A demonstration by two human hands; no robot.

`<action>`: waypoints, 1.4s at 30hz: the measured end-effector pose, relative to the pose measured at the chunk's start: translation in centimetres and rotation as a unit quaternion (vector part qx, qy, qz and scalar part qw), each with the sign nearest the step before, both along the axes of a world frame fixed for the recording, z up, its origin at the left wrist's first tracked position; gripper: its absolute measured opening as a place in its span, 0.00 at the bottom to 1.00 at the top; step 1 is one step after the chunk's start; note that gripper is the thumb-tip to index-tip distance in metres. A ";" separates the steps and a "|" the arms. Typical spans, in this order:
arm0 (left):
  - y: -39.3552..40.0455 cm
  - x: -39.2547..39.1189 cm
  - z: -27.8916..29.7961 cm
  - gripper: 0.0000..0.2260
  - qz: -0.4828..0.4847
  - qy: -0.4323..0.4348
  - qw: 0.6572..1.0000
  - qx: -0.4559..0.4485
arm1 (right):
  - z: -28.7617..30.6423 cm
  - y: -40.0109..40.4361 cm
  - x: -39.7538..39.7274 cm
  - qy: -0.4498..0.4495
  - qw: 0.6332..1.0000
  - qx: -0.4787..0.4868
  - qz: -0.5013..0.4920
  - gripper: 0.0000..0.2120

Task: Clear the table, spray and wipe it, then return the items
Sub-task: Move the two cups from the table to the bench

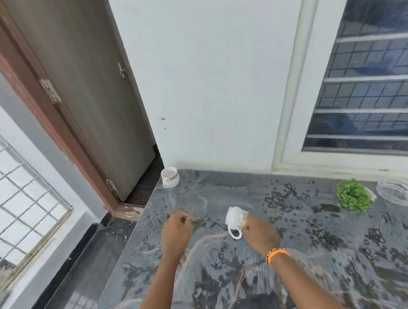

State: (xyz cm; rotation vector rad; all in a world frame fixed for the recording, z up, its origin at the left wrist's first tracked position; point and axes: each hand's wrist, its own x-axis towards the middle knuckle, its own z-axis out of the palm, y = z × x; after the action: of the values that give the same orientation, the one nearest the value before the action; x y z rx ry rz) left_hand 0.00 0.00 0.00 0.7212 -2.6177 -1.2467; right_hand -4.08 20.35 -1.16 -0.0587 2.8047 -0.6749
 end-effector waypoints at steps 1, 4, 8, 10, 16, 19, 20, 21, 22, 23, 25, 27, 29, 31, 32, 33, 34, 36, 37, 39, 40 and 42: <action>-0.8 -0.5 -0.4 0.09 0.000 -0.006 1.000 0.018 | -0.6 -0.4 -0.3 -0.024 1.000 -0.004 -0.016 0.15; -3.1 -2.6 -1.7 0.08 -0.007 -0.036 0.998 0.053 | -1.9 -1.4 -1.0 -0.074 0.995 -0.008 -0.060 0.09; -5.8 -5.4 -2.9 0.09 0.010 -0.058 0.994 0.091 | -3.6 -2.7 -2.0 -0.080 0.990 -0.010 -0.116 0.08; -7.3 -7.0 -3.4 0.16 0.019 -0.048 0.993 0.105 | -4.6 -3.4 -2.6 -0.070 0.985 -0.028 -0.158 0.07; -11.5 -11.8 -4.1 0.22 0.043 -0.076 0.991 0.101 | -6.9 -5.4 -3.5 -0.061 0.963 -0.081 -0.251 0.09; -13.2 -14.1 -4.8 0.18 0.036 -0.055 0.993 0.102 | -7.1 -6.2 -3.2 -0.046 0.954 -0.087 -0.283 0.09; -13.5 -14.6 -4.9 0.13 0.025 -0.045 0.993 0.102 | -7.0 -6.5 -3.0 -0.044 0.951 -0.083 -0.294 0.09; -13.7 -15.1 -5.1 0.09 0.011 -0.035 0.994 0.098 | -6.9 -6.7 -2.8 -0.046 0.949 -0.074 -0.304 0.09; -13.9 -15.3 -5.3 0.08 0.000 -0.029 0.995 0.094 | -6.7 -6.9 -2.7 -0.050 0.947 -0.066 -0.311 0.09; -14.0 -15.7 -5.7 0.08 -0.008 -0.028 0.995 0.092 | -6.7 -6.9 -2.5 -0.056 0.944 -0.058 -0.320 0.09; -14.3 -15.8 -6.1 0.09 -0.017 -0.029 0.995 0.092 | -6.5 -7.1 -2.5 -0.064 0.940 -0.062 -0.329 0.09; -14.2 -15.9 -6.6 0.11 -0.043 -0.043 0.995 0.085 | -6.7 -7.1 -2.5 -0.066 0.932 -0.094 -0.344 0.13; -13.7 -15.6 -7.0 0.12 -0.064 -0.056 0.992 0.091 | -6.8 -7.0 -2.4 -0.049 0.924 -0.120 -0.360 0.19; -12.9 -15.0 -7.1 0.11 -0.063 -0.048 0.989 0.128 | -6.7 -6.8 -2.5 -0.027 0.914 -0.152 -0.374 0.16; -12.3 -14.6 -7.1 0.10 -0.061 -0.043 0.987 0.139 | -6.6 -6.7 -2.6 -0.021 0.912 -0.166 -0.374 0.13; -11.8 -14.2 -7.0 0.10 -0.061 -0.039 0.987 0.145 | -6.4 -6.6 -2.7 -0.019 0.912 -0.178 -0.368 0.09; -11.1 -13.6 -6.9 0.10 -0.064 -0.035 0.986 0.152 | -6.3 -6.6 -2.8 -0.017 0.911 -0.192 -0.364 0.07; -9.6 -12.5 -6.5 0.08 -0.076 -0.027 0.981 0.174 | -6.0 -6.5 -2.9 -0.011 0.898 -0.236 -0.372 0.03; -8.9 -11.9 -6.4 0.08 -0.085 -0.028 0.979 0.184 | -5.8 -6.4 -2.9 -0.008 0.886 -0.264 -0.382 0.03; -7.1 -10.7 -6.0 0.09 -0.101 -0.031 0.973 0.207 | -5.3 -5.9 -2.7 -0.013 0.859 -0.314 -0.405 0.05; -6.1 -10.1 -5.8 0.10 -0.106 -0.033 0.970 0.217 | -5.1 -5.5 -2.6 -0.019 0.849 -0.332 -0.411 0.07; -4.1 -9.0 -5.3 0.10 -0.122 -0.036 0.966 0.226 | -4.7 -4.1 -2.0 -0.022 0.831 -0.361 -0.422 0.09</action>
State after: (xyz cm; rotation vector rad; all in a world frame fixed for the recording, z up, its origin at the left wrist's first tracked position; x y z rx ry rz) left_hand -8.99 -4.07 -5.25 0.5166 -2.5587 -1.9625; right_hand -6.11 16.22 -5.84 1.0823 2.2400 -1.8441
